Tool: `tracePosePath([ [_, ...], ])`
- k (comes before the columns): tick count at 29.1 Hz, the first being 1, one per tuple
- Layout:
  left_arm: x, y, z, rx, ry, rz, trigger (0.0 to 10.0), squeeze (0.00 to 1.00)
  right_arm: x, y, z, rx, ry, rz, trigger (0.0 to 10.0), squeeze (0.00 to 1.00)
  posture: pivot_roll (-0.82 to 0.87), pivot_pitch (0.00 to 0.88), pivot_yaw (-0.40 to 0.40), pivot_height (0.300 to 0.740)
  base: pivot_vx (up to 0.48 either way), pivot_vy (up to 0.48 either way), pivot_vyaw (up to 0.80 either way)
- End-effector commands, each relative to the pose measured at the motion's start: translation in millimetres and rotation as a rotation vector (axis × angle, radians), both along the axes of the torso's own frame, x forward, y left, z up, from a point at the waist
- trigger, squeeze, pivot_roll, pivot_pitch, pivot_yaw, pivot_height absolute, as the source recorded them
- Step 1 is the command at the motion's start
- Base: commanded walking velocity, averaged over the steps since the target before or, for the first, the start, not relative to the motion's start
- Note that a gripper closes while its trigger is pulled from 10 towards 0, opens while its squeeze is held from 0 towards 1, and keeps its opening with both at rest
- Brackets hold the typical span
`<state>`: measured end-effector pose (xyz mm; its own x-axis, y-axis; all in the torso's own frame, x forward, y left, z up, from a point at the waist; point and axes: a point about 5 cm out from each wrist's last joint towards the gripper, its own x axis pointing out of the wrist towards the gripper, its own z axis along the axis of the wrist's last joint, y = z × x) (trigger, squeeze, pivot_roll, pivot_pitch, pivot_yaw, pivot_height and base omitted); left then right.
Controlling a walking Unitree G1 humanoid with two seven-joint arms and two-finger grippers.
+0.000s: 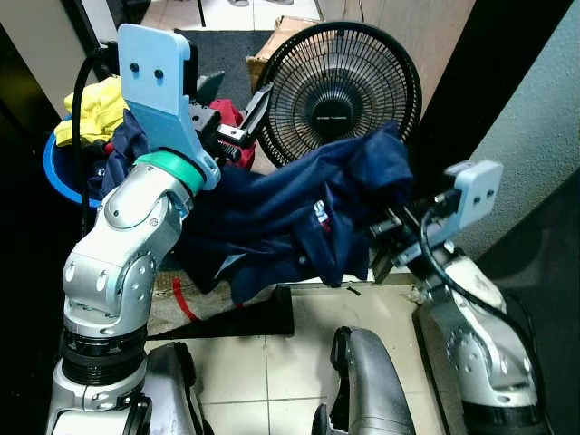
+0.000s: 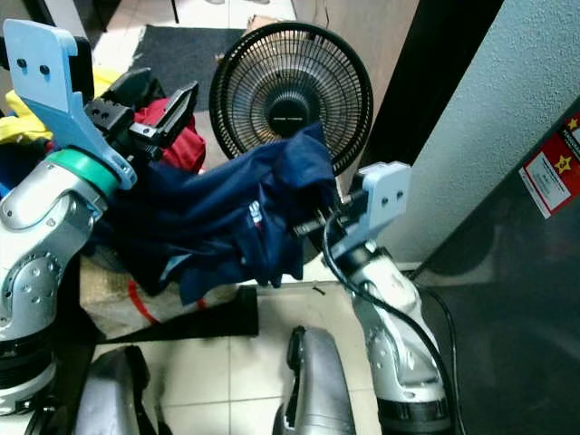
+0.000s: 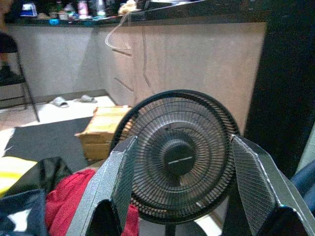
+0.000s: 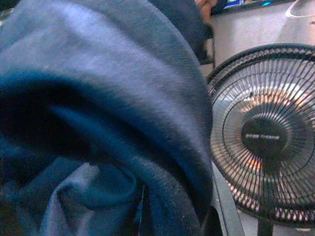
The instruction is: Clothes washing
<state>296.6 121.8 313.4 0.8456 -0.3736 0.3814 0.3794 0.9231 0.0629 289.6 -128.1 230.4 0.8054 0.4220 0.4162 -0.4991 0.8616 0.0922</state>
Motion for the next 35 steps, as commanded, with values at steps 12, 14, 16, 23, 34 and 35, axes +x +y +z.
tracePosePath([
  [12,0.2,0.4,0.1,0.002,0.001,0.007,10.0,0.0,11.8,-17.3,22.2,0.023,-0.063,-0.209,10.0,0.0,0.04,0.085,0.017,0.514,0.0,0.0,0.0],
  [14,0.2,0.4,0.1,0.002,0.001,0.007,10.0,0.0,11.8,-17.3,22.2,0.023,-0.063,-0.209,10.0,0.0,0.04,0.085,0.017,0.514,0.0,0.0,0.0],
  [16,1.1,-0.3,-0.5,0.002,0.003,0.005,10.0,0.0,12.1,-19.0,22.6,0.028,-0.062,-0.222,10.0,0.0,0.04,0.086,0.018,0.519,0.0,0.0,0.0],
  [23,3.1,1.2,-3.4,0.01,0.01,0.012,10.0,0.0,13.0,-16.8,22.1,0.036,-0.051,-0.229,10.0,0.0,0.04,0.088,0.018,0.539,0.0,0.0,0.0],
  [34,3.0,10.6,-9.7,0.024,0.027,0.038,10.0,0.0,11.4,-12.1,20.4,0.033,-0.046,-0.204,10.0,0.0,0.04,0.087,0.017,0.579,0.0,0.0,0.0],
  [35,3.0,10.6,-9.7,0.024,0.027,0.038,10.0,0.0,11.4,-12.1,20.4,0.033,-0.046,-0.204,10.0,0.0,0.04,0.087,0.017,0.579,0.0,0.0,0.0],
])
